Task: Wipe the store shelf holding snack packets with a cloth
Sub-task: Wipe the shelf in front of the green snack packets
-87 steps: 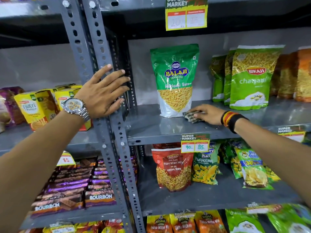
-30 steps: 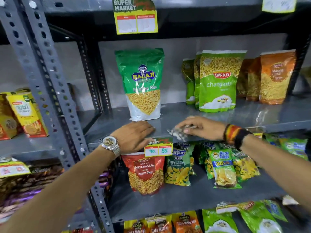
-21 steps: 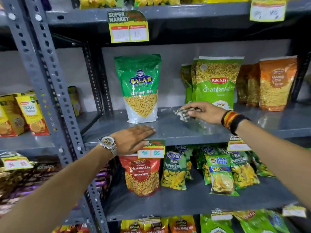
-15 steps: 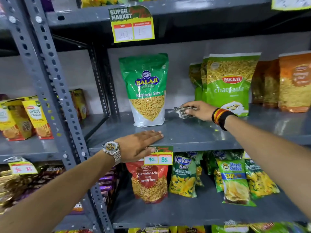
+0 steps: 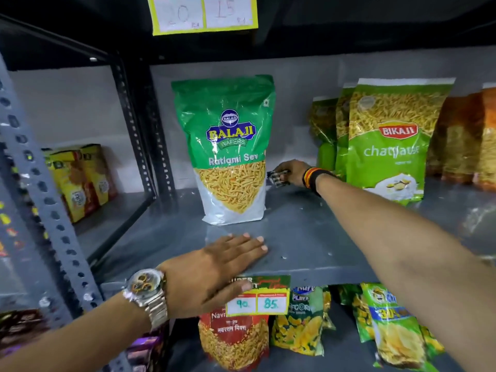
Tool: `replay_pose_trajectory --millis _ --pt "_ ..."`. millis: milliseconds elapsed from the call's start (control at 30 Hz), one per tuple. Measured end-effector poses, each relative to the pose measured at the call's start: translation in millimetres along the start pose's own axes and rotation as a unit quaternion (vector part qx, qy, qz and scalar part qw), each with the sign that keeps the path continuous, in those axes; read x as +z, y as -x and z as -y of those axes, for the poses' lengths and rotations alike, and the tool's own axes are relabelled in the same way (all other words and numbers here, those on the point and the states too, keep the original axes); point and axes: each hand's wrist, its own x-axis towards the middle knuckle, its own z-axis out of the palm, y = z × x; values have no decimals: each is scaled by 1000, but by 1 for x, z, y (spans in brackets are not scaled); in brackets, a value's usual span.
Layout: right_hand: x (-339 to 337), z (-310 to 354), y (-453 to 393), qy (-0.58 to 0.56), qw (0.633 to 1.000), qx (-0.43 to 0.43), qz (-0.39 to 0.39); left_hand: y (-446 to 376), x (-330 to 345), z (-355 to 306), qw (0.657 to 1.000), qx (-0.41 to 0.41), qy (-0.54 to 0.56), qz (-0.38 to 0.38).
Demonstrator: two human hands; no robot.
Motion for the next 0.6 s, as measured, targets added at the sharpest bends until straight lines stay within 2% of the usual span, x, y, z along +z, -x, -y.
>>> replay_pose_trajectory --millis 100,233,467,567,600 --pt "11 -9 -15 30 999 0 45 0 1 1 1000 -1 8 4" --pt "10 -7 -3 17 995 -28 91 0 0 0 1000 -1 4 -3" --pt "-14 -2 93 -2 972 -166 166 1 -2 -4 1000 -14 -19 -9" --pt "-36 -7 131 -32 958 -173 226 1 -2 -6 999 -24 -24 -11" --pt "-44 -8 134 -41 960 -168 220 1 -2 -7 999 -26 -26 -14"
